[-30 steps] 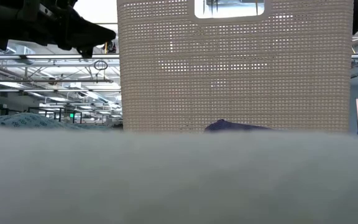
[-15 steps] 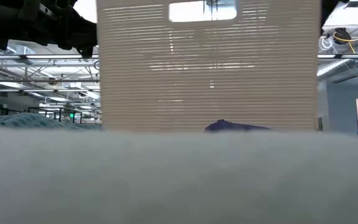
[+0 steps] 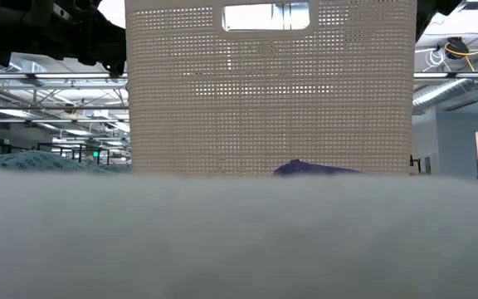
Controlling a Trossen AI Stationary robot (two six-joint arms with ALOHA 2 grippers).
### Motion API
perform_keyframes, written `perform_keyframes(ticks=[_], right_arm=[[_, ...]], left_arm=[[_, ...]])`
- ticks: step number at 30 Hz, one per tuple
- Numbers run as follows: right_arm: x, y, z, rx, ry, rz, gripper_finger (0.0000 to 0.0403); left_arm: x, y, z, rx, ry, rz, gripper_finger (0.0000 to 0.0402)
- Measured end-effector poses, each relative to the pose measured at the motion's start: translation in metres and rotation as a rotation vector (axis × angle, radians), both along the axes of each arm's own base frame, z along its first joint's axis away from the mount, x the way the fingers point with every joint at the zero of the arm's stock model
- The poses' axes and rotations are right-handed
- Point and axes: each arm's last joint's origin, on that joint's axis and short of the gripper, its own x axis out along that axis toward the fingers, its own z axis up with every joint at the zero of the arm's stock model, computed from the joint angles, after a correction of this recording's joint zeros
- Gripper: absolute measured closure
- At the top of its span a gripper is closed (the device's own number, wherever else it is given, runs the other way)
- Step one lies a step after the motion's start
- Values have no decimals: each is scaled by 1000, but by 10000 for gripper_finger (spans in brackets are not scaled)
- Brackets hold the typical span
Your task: Pick & place medical supplies in basket/bin
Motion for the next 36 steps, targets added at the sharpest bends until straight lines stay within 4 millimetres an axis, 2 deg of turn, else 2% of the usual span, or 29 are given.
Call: perform_keyframes(ticks=[7,16,22,27,33,36], right_arm=[[-17,3,13,-29,-31,-14,403],[-49,14,67,25,-157,-42,403],[-63,29,82,133,-229,53,403],[-67,47,89,191,-293,201,403],[-53,71,90,213,-394,338,403],[-47,78,87,192,-372,356,403]], left_arm=[[0,2,2,0,-15,72,376],[-4,4,8,-9,-55,123,376],[-13,1,22,-25,-128,103,376],[-14,-14,37,-9,-22,-16,376],[-5,-43,37,1,73,-168,376],[4,-57,34,2,106,-183,376]])
